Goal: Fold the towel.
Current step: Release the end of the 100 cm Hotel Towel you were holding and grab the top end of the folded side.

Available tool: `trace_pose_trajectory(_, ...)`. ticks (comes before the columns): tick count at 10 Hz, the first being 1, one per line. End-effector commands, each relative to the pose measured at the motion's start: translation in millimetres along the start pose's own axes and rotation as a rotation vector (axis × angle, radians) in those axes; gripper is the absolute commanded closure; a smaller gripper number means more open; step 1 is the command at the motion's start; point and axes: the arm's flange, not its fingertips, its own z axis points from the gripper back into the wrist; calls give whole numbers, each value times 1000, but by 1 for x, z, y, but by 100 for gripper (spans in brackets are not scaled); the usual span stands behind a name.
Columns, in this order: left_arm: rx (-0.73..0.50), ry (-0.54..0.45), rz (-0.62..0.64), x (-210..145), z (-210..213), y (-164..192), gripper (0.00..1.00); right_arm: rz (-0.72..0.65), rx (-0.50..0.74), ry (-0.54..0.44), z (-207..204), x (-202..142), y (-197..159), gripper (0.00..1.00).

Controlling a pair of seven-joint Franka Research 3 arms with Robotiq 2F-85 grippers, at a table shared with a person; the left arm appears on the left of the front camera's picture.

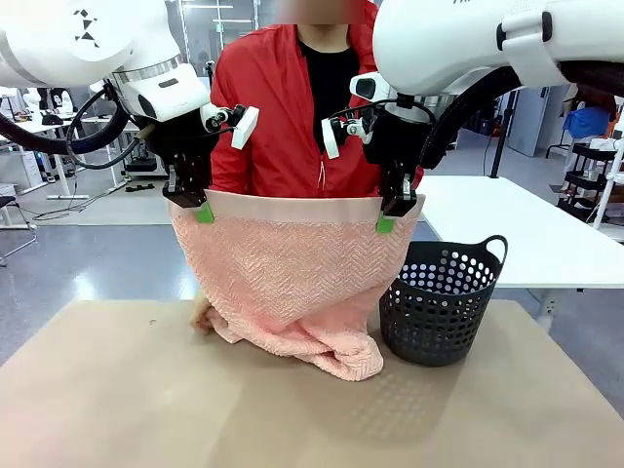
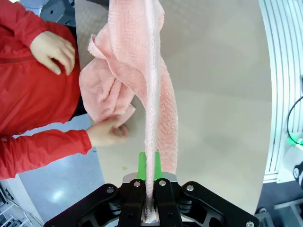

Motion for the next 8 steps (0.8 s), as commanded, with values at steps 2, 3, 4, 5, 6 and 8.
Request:
trace_pose_trajectory(2, -2, 0, 1, -1, 1, 0, 100, 4, 0, 0, 0, -1, 0, 100)
trace_pose_trajectory(3, -2, 0, 1, -1, 1, 0, 100, 4, 0, 0, 0, -1, 0, 100)
trace_pose_trajectory(4, -2, 0, 1, -1, 1, 0, 100, 4, 0, 0, 0, -1, 0, 100)
trace_pose_trajectory(5, -2, 0, 1, -1, 1, 0, 100, 4, 0, 0, 0, -1, 0, 100)
trace_pose_trajectory(6, -2, 0, 1, -1, 1, 0, 100, 4, 0, 0, 0, -1, 0, 100)
trace_pose_trajectory(8, -2, 0, 1, -1, 1, 0, 100, 4, 0, 0, 0, -1, 0, 100)
